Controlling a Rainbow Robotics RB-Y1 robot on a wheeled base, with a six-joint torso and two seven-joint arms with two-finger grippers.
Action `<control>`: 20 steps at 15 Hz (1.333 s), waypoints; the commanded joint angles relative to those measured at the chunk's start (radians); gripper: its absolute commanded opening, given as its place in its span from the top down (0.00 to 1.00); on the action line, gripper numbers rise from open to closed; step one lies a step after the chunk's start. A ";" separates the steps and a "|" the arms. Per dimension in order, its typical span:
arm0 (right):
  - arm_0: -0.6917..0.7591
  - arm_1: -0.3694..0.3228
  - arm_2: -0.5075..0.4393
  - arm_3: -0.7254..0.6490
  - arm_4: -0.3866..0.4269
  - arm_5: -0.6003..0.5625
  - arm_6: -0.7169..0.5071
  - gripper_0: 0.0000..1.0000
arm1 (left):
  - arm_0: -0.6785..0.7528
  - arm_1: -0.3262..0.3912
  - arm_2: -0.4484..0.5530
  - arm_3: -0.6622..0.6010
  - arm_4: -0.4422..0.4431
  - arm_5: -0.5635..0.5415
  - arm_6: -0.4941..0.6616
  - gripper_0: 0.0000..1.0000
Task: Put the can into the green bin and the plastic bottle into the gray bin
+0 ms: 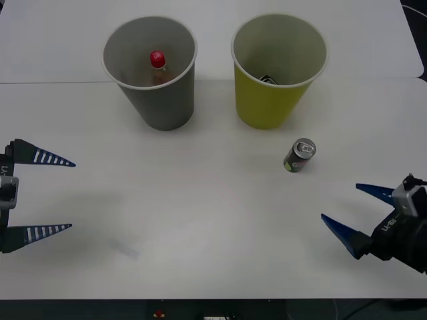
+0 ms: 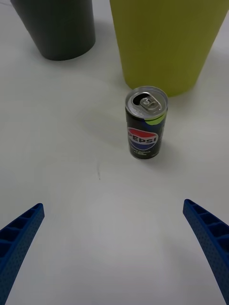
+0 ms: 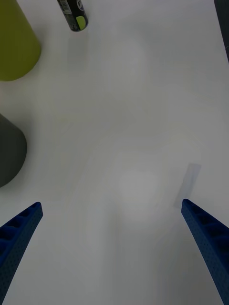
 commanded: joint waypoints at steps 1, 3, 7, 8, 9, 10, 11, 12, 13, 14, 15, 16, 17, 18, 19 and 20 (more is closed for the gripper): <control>-0.056 0.018 0.077 0.000 -0.008 0.096 -0.012 0.00 | 0.000 0.000 0.000 0.000 0.000 0.000 0.000 0.00; -0.084 0.024 0.116 0.000 -0.015 0.149 -0.032 0.00 | 0.000 0.000 0.000 0.000 0.000 0.000 0.000 0.00; -0.176 0.036 0.264 0.000 0.179 0.353 -0.274 0.00 | 0.000 0.000 0.000 0.000 0.000 0.000 0.000 0.00; -0.209 0.036 0.331 0.001 0.258 0.439 -0.351 0.00 | 0.000 0.000 0.000 0.000 0.000 0.000 0.000 0.00; -0.249 0.036 0.406 0.006 0.327 0.531 -0.421 0.00 | 0.000 0.000 0.000 0.000 0.000 0.000 0.000 0.00; -0.312 0.038 0.515 0.029 0.410 0.635 -0.503 0.00 | 0.000 0.000 0.000 0.000 0.000 0.000 0.000 0.00; -0.363 0.042 0.589 0.060 0.470 0.694 -0.560 0.00 | 0.000 0.000 0.000 0.000 0.000 0.000 0.000 0.00; -0.409 0.053 0.653 0.100 0.528 0.744 -0.618 0.00 | 0.000 0.000 0.000 0.000 0.000 0.000 0.000 0.00; -0.466 0.078 0.721 0.161 0.597 0.792 -0.687 0.00 | 0.000 0.000 0.000 0.000 0.000 0.000 0.000 0.00; -0.498 0.098 0.753 0.205 0.636 0.813 -0.731 0.00 | 0.000 0.000 0.000 0.000 0.000 0.000 0.000 0.00; -0.525 0.121 0.778 0.253 0.674 0.818 -0.774 0.00 | 0.000 0.000 0.000 0.000 0.000 0.000 0.000 0.00; -0.542 0.142 0.784 0.293 0.705 0.821 -0.805 0.00 | 0.000 0.000 0.000 0.000 0.000 0.000 0.000 0.00; -0.556 0.168 0.784 0.339 0.739 0.820 -0.840 0.00 | 0.000 0.000 0.000 0.000 0.000 0.000 0.000 0.00; -0.570 0.191 0.785 0.373 0.765 0.821 -0.866 0.00 | 0.000 0.000 0.000 0.000 0.000 0.000 0.000 0.00; -0.581 0.208 0.788 0.400 0.788 0.823 -0.886 0.00 | 0.000 0.000 0.000 0.000 0.000 0.000 0.000 0.00; -0.594 0.225 0.793 0.426 0.803 0.826 -0.903 0.00 | 0.000 0.000 0.000 0.000 0.000 0.000 0.000 0.00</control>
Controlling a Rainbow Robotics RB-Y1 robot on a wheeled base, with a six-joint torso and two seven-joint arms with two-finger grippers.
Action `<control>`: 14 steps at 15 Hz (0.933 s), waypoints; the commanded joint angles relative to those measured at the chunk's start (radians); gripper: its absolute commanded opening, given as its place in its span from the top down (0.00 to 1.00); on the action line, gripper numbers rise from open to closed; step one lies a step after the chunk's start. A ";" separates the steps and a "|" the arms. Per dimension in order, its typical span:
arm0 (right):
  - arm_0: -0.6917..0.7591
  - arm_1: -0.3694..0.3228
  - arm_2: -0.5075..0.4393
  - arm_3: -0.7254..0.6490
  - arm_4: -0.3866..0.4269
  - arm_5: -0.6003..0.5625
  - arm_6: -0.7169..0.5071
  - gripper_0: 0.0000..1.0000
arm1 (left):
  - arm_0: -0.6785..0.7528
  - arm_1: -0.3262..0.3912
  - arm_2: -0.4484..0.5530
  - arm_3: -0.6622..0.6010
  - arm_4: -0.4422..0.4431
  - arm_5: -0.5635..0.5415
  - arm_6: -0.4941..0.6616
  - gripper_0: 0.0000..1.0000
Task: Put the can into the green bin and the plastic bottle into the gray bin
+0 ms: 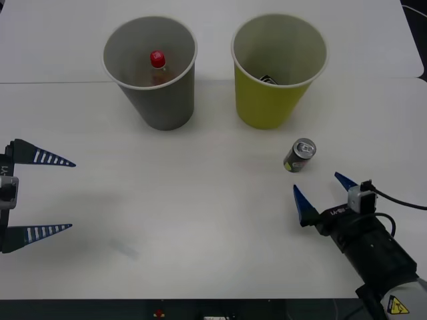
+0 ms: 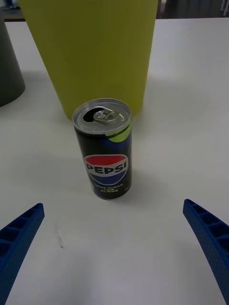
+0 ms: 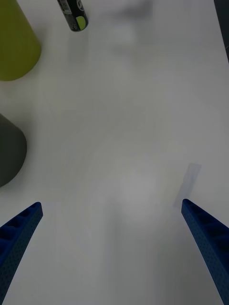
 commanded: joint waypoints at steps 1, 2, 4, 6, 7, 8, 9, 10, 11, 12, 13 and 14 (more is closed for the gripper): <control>-0.045 0.050 0.023 0.077 0.038 0.015 -0.038 0.00 | 0.000 0.000 0.000 0.000 0.000 0.000 0.000 0.00; -0.067 0.064 0.042 0.098 0.038 0.032 -0.041 0.00 | 0.000 0.000 0.000 0.000 0.000 0.000 0.000 0.00; -0.106 0.098 0.079 0.147 0.038 0.074 -0.049 0.00 | 0.000 0.000 0.000 0.000 0.000 0.000 0.000 0.00; -0.132 0.131 0.083 0.195 0.047 0.081 -0.052 0.00 | 0.000 0.000 0.000 0.000 0.000 0.000 0.000 0.00; -0.142 0.148 0.083 0.213 0.048 0.085 -0.052 0.00 | 0.000 0.000 0.000 0.000 0.000 0.000 0.000 0.00; -0.152 0.162 0.083 0.228 0.048 0.085 -0.052 0.00 | 0.000 0.000 0.000 0.000 0.000 0.000 0.000 0.00; -0.168 0.180 0.082 0.251 0.048 0.085 -0.052 0.00 | 0.000 0.000 0.000 0.000 0.000 0.000 0.000 0.00; -0.179 0.194 0.083 0.268 0.047 0.087 -0.053 0.00 | 0.000 0.000 0.000 0.000 0.000 0.000 0.000 0.00; -0.192 0.211 0.083 0.291 0.048 0.088 -0.055 0.00 | 0.000 0.000 0.000 0.000 0.000 0.000 0.000 0.00; -0.203 0.220 0.083 0.308 0.047 0.087 -0.055 0.00 | 0.000 0.000 0.000 0.000 0.000 0.000 0.000 0.00; -0.214 0.234 0.083 0.325 0.048 0.088 -0.055 0.00 | 0.000 0.000 0.000 0.000 0.000 0.000 0.000 0.00; -0.223 0.242 0.083 0.339 0.048 0.088 -0.055 0.00 | 0.000 0.000 0.000 0.000 0.000 0.000 0.000 0.00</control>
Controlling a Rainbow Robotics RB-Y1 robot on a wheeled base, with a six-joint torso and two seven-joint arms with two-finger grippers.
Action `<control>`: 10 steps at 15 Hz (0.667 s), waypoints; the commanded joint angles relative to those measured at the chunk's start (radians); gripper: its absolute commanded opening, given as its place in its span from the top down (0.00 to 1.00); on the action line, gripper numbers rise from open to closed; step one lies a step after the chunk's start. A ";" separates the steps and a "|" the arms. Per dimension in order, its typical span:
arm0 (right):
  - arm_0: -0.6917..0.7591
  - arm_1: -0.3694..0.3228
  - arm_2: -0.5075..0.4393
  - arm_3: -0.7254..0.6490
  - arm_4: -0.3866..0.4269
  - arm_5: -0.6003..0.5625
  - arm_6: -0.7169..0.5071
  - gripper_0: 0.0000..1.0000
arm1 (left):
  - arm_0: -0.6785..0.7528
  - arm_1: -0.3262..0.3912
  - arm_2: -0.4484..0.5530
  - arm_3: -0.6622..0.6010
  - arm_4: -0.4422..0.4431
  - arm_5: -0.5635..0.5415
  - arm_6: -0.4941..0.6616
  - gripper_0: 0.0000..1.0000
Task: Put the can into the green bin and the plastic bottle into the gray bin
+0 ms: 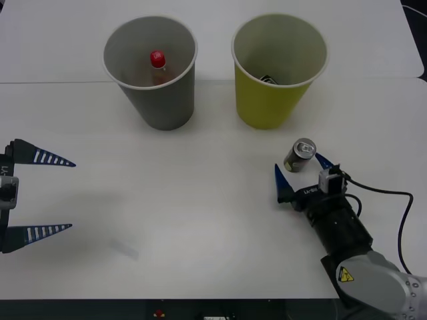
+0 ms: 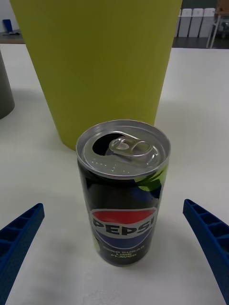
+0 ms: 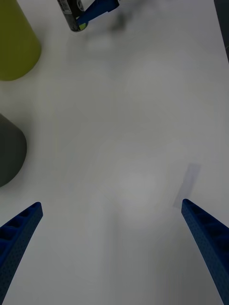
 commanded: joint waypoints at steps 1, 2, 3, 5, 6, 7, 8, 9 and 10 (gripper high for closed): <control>-0.033 0.033 -0.002 0.049 0.001 0.001 -0.002 0.00 | 0.000 0.000 0.000 0.000 0.000 0.000 0.000 0.00; -0.043 0.042 -0.002 0.066 -0.001 0.001 0.000 0.00 | 0.000 0.000 0.000 0.000 0.000 0.000 0.000 0.00; -0.057 0.056 -0.002 0.091 -0.001 0.001 0.000 0.00 | 0.000 0.000 0.000 0.000 0.000 0.000 0.000 0.00; -0.079 0.082 0.000 0.131 -0.010 0.001 -0.002 0.00 | 0.000 0.000 0.000 0.000 0.000 0.000 0.000 0.00; -0.083 0.090 -0.002 0.143 -0.012 0.001 -0.002 0.00 | 0.000 0.000 0.000 0.000 0.000 0.000 0.000 0.00; -0.089 0.097 -0.002 0.155 -0.012 -0.001 -0.002 0.00 | 0.000 0.000 0.000 0.000 0.000 0.000 0.000 0.00; -0.089 0.100 -0.002 0.157 -0.012 0.001 -0.002 0.19 | 0.000 0.000 0.000 0.000 0.000 0.000 0.000 0.00; -0.091 0.099 0.000 0.157 -0.010 0.001 0.001 0.51 | 0.000 0.000 0.000 0.000 0.000 0.000 0.000 0.00; -0.091 0.099 -0.002 0.157 -0.010 0.001 0.001 0.91 | 0.000 0.000 0.000 0.000 0.000 0.000 0.000 0.00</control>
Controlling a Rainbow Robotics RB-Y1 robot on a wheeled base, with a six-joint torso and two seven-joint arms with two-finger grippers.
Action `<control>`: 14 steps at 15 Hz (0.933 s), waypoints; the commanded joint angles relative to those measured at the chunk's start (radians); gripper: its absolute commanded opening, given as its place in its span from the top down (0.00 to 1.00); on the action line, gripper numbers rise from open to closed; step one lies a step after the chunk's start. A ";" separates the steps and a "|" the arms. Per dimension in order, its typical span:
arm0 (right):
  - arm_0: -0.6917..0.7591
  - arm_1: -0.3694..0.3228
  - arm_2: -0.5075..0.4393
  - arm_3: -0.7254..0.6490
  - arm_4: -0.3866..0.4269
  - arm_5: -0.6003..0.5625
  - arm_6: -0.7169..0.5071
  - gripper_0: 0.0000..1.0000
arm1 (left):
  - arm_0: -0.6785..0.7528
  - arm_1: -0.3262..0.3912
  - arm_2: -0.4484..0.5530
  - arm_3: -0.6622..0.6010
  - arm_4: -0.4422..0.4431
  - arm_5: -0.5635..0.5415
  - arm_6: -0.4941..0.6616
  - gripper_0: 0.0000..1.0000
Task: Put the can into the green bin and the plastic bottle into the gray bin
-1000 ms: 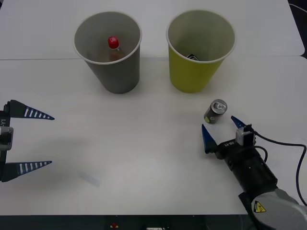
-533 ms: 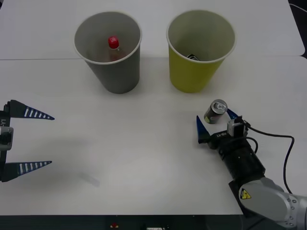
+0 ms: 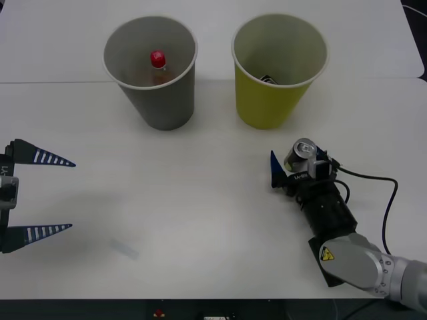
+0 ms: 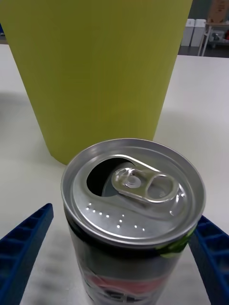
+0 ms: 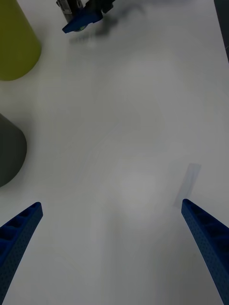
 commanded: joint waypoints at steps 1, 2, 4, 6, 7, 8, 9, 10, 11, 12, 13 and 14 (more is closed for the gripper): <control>0.000 -0.001 -0.001 0.000 0.007 0.000 0.001 1.00 | 0.000 0.000 0.000 0.000 0.000 0.000 0.000 0.00; 0.000 -0.001 -0.001 0.000 0.013 0.000 -0.001 1.00 | 0.000 0.000 0.000 0.000 0.000 0.000 0.000 0.00; 0.000 -0.001 -0.001 0.000 0.019 0.000 -0.002 1.00 | 0.000 0.000 0.000 0.000 0.000 0.000 0.000 0.00; 0.002 -0.002 -0.001 -0.001 0.026 0.000 -0.009 1.00 | 0.000 0.000 0.000 0.000 0.000 0.000 0.000 0.00; 0.002 -0.004 -0.001 -0.001 0.026 -0.001 -0.013 1.00 | 0.000 0.000 0.000 0.000 0.000 0.000 0.000 0.00; 0.002 -0.007 -0.001 -0.004 0.026 0.000 -0.018 1.00 | 0.000 0.000 0.000 0.000 0.000 0.000 0.000 0.00; 0.007 -0.014 -0.004 -0.015 0.024 0.000 -0.024 1.00 | 0.000 0.000 0.000 0.000 0.000 0.000 0.000 0.00; 0.016 -0.024 -0.014 -0.035 0.024 0.000 -0.027 1.00 | 0.000 0.000 0.000 0.000 0.000 0.000 0.000 0.00; 0.030 -0.036 -0.022 -0.059 0.024 -0.001 -0.029 1.00 | 0.000 0.000 0.000 0.000 0.000 0.000 0.000 0.00; 0.045 -0.053 -0.031 -0.087 0.026 -0.012 -0.029 1.00 | 0.000 0.000 0.000 0.000 0.000 0.000 0.000 0.00; 0.069 -0.077 -0.054 -0.128 0.033 -0.040 -0.029 1.00 | 0.000 0.000 0.000 0.000 0.000 0.000 0.000 0.00; 0.103 -0.103 -0.091 -0.175 0.052 -0.072 -0.029 1.00 | 0.000 0.000 0.000 0.000 0.000 0.000 0.000 0.00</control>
